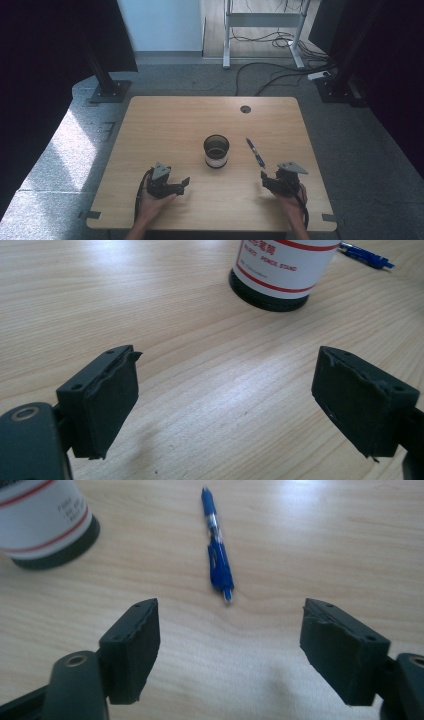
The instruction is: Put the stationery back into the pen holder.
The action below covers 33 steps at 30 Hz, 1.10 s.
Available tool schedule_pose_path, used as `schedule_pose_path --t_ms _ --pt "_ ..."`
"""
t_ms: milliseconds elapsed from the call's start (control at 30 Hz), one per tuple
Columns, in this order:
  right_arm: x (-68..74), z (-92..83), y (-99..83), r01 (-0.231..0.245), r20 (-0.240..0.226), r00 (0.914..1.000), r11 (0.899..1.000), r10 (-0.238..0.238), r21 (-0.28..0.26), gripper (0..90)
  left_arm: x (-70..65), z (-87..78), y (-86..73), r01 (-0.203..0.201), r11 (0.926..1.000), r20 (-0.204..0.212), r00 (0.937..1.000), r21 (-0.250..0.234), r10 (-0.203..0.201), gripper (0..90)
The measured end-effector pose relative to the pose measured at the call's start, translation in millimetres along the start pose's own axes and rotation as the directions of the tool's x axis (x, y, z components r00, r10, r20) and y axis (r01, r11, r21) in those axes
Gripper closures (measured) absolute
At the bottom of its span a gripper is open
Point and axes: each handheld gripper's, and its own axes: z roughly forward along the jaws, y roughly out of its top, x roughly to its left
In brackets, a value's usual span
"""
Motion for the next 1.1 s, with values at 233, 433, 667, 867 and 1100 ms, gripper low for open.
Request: schedule_pose_path --t_ms 233,433,667,867,1100 --pt "5.0 5.1 17.8 0.011 -0.008 0.9999 1.000 -0.011 -0.005 30.2 -2.3 -0.8 0.9 -0.008 1.0000 0.014 0.9999 0.002 0.008 12.8" --pt "9.5 14.9 33.9 0.045 -0.001 0.9990 0.999 -0.045 0.002 35.6 -0.3 -3.3 1.0 -0.002 1.0000 0.007 1.0000 -0.004 0.002 13.8" --pt "7.9 29.5 49.4 0.050 -0.004 0.9988 0.999 -0.050 0.006 39.4 1.4 -4.5 1.5 0.009 0.9999 0.006 0.9999 -0.007 -0.009 14.2" --pt "0.4 41.3 59.7 0.026 -0.013 0.9996 0.999 -0.026 0.024 41.5 1.2 -2.9 1.0 0.009 1.0000 0.004 0.9999 -0.004 -0.009 14.3" --pt "2.2 57.6 65.1 0.042 -0.014 0.9990 0.998 -0.041 0.052 44.8 -1.1 -3.1 1.6 0.003 1.0000 0.007 1.0000 -0.008 -0.003 14.4"
